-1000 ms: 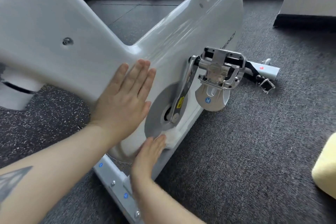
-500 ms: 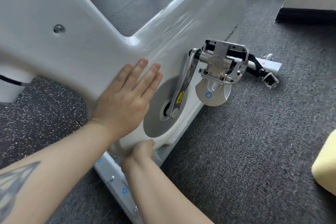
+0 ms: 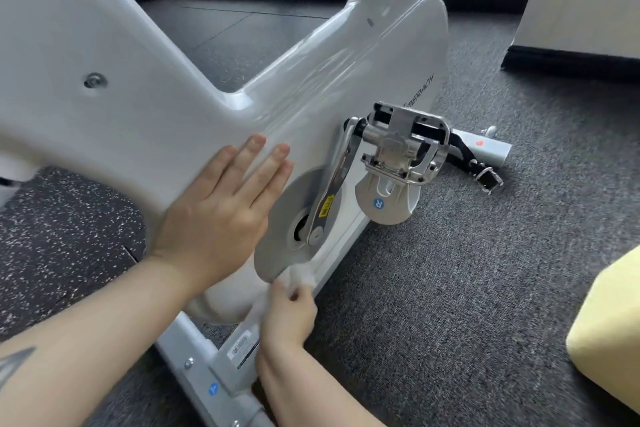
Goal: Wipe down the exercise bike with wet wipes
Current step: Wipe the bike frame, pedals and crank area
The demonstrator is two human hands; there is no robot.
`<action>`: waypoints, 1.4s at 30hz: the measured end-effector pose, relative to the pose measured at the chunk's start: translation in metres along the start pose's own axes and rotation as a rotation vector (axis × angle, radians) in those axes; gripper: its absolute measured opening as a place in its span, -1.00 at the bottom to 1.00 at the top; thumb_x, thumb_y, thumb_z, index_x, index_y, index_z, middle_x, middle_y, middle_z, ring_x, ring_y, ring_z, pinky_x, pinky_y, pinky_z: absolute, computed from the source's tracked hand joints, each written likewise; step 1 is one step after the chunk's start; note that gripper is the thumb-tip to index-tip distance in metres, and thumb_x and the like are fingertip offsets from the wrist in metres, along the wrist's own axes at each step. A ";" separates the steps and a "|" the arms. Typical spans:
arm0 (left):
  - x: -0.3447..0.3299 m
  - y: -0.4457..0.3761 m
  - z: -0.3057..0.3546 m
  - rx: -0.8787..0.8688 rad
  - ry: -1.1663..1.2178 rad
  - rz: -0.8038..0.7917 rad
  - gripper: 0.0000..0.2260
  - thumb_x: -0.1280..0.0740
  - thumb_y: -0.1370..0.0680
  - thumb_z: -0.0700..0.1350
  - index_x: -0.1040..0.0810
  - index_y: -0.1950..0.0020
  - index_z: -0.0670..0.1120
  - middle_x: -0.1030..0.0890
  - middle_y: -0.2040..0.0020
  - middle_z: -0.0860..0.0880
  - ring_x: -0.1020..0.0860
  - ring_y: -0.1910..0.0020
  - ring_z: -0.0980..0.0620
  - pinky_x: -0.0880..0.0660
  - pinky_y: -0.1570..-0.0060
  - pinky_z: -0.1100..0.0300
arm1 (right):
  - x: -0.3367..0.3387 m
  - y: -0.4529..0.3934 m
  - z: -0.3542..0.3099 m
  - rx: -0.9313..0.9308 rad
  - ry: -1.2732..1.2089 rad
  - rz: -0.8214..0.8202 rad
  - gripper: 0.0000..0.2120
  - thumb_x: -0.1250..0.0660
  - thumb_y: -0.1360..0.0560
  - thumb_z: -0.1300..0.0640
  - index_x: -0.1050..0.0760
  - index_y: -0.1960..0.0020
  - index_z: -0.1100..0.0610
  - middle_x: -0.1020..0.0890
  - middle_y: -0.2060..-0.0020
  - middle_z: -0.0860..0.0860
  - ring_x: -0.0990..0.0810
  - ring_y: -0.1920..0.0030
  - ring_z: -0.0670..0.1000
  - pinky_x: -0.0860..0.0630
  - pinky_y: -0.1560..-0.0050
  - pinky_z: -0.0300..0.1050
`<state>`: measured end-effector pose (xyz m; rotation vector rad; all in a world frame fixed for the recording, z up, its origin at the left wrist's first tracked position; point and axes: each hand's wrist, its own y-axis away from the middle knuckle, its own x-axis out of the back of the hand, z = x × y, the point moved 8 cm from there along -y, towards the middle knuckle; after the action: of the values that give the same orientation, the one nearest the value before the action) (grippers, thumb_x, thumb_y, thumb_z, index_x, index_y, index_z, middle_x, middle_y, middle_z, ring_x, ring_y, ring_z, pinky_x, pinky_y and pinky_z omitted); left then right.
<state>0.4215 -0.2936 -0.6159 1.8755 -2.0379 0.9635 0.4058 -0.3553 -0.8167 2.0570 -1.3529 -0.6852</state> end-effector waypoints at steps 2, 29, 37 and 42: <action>0.000 0.001 0.000 0.007 -0.007 -0.001 -0.48 -0.16 -0.57 -0.11 -0.24 -0.53 -0.19 -0.26 -0.53 -0.15 -0.26 -0.49 -0.23 -0.17 -0.45 -0.10 | 0.026 -0.009 0.000 0.001 -0.003 0.109 -0.80 -0.27 -0.55 0.19 -0.51 0.22 0.23 -0.57 0.27 0.12 -0.50 0.19 0.10 -0.29 0.25 -0.19; -0.003 -0.048 -0.013 0.042 0.105 -0.065 -0.52 0.05 -0.61 -0.12 -0.27 -0.51 -0.21 -0.33 -0.49 -0.20 -0.33 -0.47 -0.14 -0.19 -0.43 -0.07 | -0.020 -0.005 -0.133 0.931 0.073 0.037 -0.58 -0.06 -0.56 0.02 -0.28 -0.35 0.19 -0.16 -0.50 0.14 -0.09 -0.50 0.13 -0.03 -0.50 -0.06; -0.003 -0.049 -0.013 0.069 0.116 -0.042 -0.56 0.02 -0.64 -0.11 -0.30 -0.50 -0.21 -0.34 -0.48 -0.20 -0.35 -0.46 -0.14 -0.20 -0.43 -0.06 | -0.010 0.002 -0.179 1.034 -0.081 0.195 -0.72 -0.08 -0.55 0.19 -0.38 -0.23 0.20 -0.40 -0.31 0.01 -0.33 -0.35 0.08 -0.22 -0.41 0.00; -0.005 -0.047 -0.013 0.072 0.131 -0.045 -0.52 0.11 -0.63 -0.12 -0.32 -0.49 -0.21 -0.36 -0.47 -0.20 -0.37 -0.44 -0.14 -0.22 -0.42 -0.07 | -0.012 -0.024 -0.117 0.633 -0.034 0.067 -0.50 -0.11 -0.64 0.00 -0.05 -0.53 -0.18 -0.36 -0.44 -0.15 -0.37 -0.40 -0.13 -0.32 -0.33 -0.24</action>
<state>0.4634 -0.2813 -0.5934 1.8324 -1.9025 1.1305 0.4974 -0.3152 -0.7504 2.4618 -1.8186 -0.2744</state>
